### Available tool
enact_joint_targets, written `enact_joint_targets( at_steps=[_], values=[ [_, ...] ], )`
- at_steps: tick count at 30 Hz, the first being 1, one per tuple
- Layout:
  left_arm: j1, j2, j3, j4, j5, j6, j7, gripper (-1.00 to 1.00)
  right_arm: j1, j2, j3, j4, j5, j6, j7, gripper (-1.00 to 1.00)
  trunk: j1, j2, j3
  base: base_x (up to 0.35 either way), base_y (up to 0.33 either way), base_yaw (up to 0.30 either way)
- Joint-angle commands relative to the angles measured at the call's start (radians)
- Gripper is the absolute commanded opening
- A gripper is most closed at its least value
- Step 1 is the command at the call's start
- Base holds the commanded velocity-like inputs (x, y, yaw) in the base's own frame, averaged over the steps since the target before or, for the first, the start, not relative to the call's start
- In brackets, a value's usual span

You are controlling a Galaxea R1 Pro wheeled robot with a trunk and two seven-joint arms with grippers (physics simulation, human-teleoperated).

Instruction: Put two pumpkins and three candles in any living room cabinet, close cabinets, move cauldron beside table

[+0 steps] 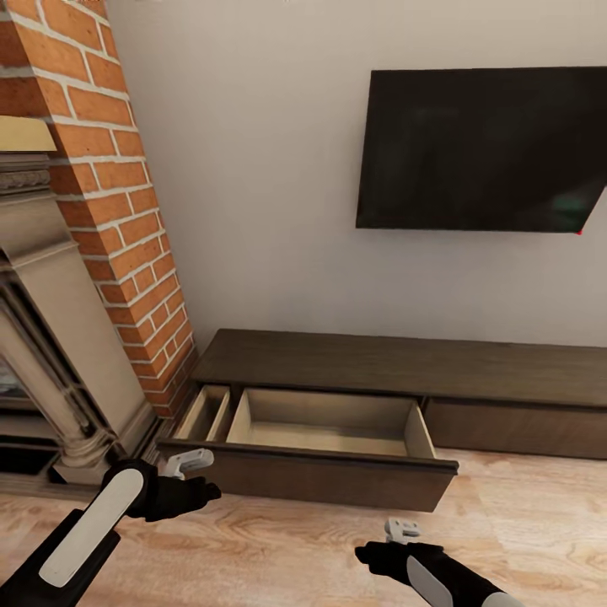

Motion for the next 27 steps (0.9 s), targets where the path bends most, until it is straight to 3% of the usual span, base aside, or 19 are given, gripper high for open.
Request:
enact_joint_targets(
  at_steps=[1, 9, 27],
  values=[
    [-0.001, -0.002, -0.003, -0.001, 0.009, 0.0, 0.011, 1.0, -0.001, 0.002, 0.005, -0.001, -0.003, 0.006, 0.0, 1.0, -0.004, 0.007, 0.002, 0.0, 0.0, 0.0],
    [-0.001, -0.016, -0.003, -0.001, 0.009, 0.0, 0.011, 1.0, -0.001, 0.006, 0.002, 0.0, -0.003, 0.011, 0.005, 1.0, -0.035, 0.063, 0.027, 0.0, 0.0, 0.0],
    [-0.001, -0.017, -0.003, -0.001, 0.009, 0.0, 0.012, 1.0, -0.001, 0.006, -0.004, 0.0, -0.018, 0.021, 0.01, 1.0, -0.104, 0.189, 0.084, -0.016, 0.0, 0.0]
  ],
)
